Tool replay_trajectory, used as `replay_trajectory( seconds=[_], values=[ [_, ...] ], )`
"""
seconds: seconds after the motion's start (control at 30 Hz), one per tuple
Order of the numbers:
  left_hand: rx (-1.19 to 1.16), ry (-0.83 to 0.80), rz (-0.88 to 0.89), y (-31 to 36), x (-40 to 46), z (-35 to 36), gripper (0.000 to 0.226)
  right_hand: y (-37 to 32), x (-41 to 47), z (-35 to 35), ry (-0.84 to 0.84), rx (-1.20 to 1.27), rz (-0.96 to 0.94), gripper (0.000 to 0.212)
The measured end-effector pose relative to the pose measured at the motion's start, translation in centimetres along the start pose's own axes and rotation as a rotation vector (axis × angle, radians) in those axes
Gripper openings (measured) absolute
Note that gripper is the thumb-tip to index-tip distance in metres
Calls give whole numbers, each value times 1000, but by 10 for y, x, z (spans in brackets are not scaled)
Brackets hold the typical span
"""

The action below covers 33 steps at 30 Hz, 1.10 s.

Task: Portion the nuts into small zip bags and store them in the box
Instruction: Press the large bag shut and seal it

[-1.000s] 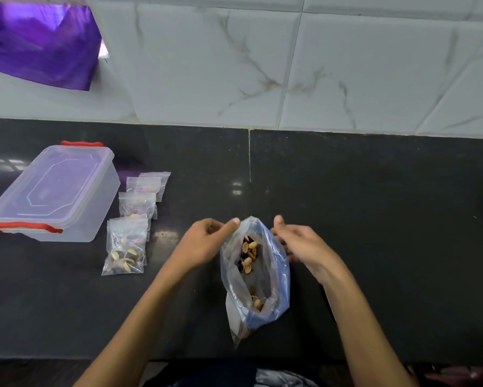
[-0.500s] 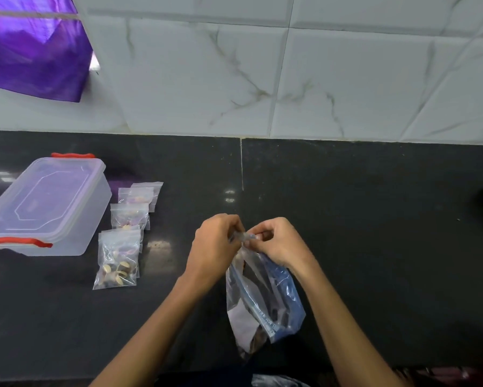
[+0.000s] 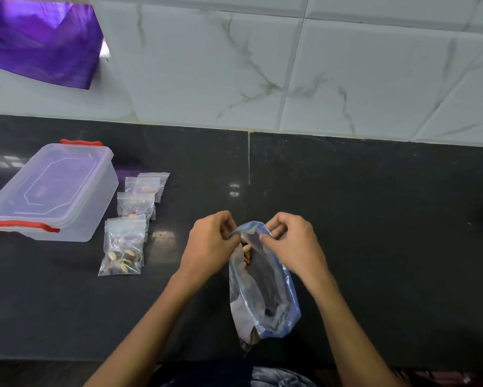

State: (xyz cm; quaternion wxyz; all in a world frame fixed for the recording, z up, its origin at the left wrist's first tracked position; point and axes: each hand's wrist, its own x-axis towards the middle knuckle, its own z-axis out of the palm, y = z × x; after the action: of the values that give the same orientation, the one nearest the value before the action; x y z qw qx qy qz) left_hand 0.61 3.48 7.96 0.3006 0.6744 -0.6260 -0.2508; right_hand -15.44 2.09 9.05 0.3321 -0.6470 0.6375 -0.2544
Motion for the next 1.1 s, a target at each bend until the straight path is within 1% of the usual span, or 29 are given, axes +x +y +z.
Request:
replay_trajectory(
  seconds=[0.07, 0.1, 0.13, 0.17, 0.2, 0.23, 0.27, 0.3, 0.33, 0.37, 0.4, 0.43, 0.5, 0.53, 0.57, 0.6, 0.63, 0.67, 0.73, 0.77, 0.8, 0.83, 0.87, 0.9, 0.93, 1.03, 1.1],
  values=[
    [-18, 79, 16, 5, -3, 4, 9, -4, -4, 10, 200, -117, -146, 15],
    [-31, 97, 9, 6, -5, 5, 8, -6, -7, 12, 250, -119, -200, 17],
    [-39, 93, -18, 8, -7, 5, 11, -6, -10, 12, 247, -90, -222, 17],
    [-41, 63, -70, 8, -10, 3, 21, -4, -13, 11, 198, -41, -202, 16],
    [-39, 18, -143, 8, -14, 1, 33, -2, -17, 7, 111, -7, -136, 20],
    [-28, -26, -224, 7, -18, -2, 42, 1, -20, 2, 4, -11, -41, 31],
    [-20, -66, -296, 7, -21, -5, 45, 5, -22, -3, -81, -42, 43, 37],
    [-33, -111, -346, 6, -24, -7, 44, 9, -24, -7, -115, -73, 93, 35],
    [-60, -154, -368, 6, -27, -6, 38, 10, -26, -9, -100, -91, 106, 27],
    [-76, -181, -360, 5, -30, -5, 31, 9, -28, -9, -67, -103, 101, 20],
    [-68, -169, -331, 6, -32, -3, 24, 7, -30, -6, -31, -105, 78, 17],
    [-26, -105, -288, 8, -34, -1, 23, 5, -32, -2, 9, -108, 47, 16],
    [60, 81, -213, 12, -39, 1, 31, -2, -34, 3, 140, -110, -40, 20],
    [63, 164, -192, 15, -42, 1, 32, -5, -35, 5, 202, -103, -78, 22],
    [53, 216, -183, 16, -45, 0, 33, -7, -36, 4, 241, -87, -104, 23],
    [49, 231, -184, 16, -47, -2, 33, -7, -37, 3, 244, -66, -119, 23],
    [60, 215, -198, 15, -50, -4, 34, -5, -38, 2, 212, -31, -108, 25],
    [86, 165, -231, 14, -52, -5, 37, -2, -41, -1, 148, 8, -53, 33],
    [188, -17, -329, 11, -56, -7, 49, 7, -47, -7, -38, -10, 122, 64],
    [202, -137, -370, 11, -59, -6, 53, 11, -51, -9, -139, -55, 214, 74],
    [156, -266, -408, 11, -62, -3, 52, 13, -56, -9, -232, -66, 283, 74],
    [79, -376, -435, 12, -65, 2, 46, 14, -61, -8, -297, -25, 326, 63],
    [21, -442, -448, 12, -68, 5, 39, 16, -64, -6, -322, 46, 350, 46],
    [0, -443, -439, 13, -70, 6, 36, 17, -67, -4, -301, 94, 347, 33],
    [7, -395, -419, 14, -71, 5, 37, 17, -70, -3, -247, 96, 315, 27],
    [91, -164, -382, 20, -74, -8, 39, 11, -76, -10, -61, -21, 170, 25],
    [157, -60, -365, 29, -77, -14, 40, 4, -81, -15, -21, -73, 99, 23]
  ],
)
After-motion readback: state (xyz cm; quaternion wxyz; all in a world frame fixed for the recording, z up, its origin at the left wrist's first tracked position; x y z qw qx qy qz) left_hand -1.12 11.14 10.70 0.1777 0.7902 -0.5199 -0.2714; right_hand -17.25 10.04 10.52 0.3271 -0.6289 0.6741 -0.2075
